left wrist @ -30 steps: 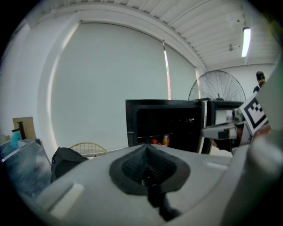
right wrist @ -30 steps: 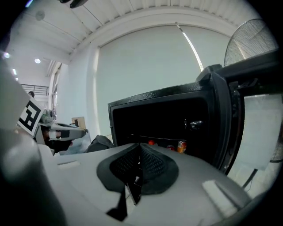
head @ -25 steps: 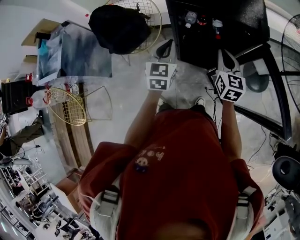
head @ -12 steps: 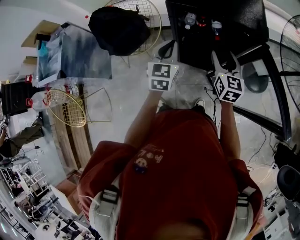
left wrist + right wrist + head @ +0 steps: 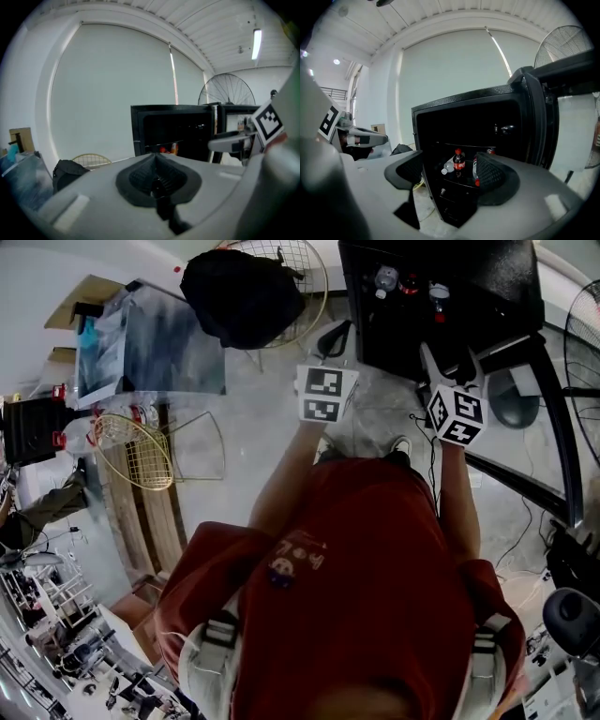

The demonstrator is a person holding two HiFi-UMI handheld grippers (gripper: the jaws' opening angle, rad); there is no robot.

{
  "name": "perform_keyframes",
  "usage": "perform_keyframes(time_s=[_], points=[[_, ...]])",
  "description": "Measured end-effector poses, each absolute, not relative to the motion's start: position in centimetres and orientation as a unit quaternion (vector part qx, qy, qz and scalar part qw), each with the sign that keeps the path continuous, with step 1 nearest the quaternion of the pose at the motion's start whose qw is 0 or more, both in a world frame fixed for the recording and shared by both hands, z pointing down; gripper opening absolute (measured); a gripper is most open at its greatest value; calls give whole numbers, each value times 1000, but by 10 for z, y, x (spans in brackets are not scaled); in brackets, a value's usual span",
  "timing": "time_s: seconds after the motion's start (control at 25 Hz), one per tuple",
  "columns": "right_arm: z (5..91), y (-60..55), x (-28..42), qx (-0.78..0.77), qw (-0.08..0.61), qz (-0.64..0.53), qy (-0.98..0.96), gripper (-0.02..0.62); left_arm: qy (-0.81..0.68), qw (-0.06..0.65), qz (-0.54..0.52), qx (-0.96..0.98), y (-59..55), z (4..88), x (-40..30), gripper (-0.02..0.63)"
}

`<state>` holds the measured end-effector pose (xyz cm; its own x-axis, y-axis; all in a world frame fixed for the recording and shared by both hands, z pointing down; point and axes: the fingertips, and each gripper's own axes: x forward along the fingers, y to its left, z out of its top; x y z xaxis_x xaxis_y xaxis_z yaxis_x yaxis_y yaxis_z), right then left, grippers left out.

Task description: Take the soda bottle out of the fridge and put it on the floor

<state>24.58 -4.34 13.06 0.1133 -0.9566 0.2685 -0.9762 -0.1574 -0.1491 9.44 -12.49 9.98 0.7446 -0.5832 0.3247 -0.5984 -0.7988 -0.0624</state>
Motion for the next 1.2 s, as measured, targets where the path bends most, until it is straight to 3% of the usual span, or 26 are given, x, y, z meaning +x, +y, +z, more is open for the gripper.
perform_keyframes(time_s=[1.2], points=[[180,-91,239,727,70,177,-660,339,-367,38,152,917,-128,126,67,0]])
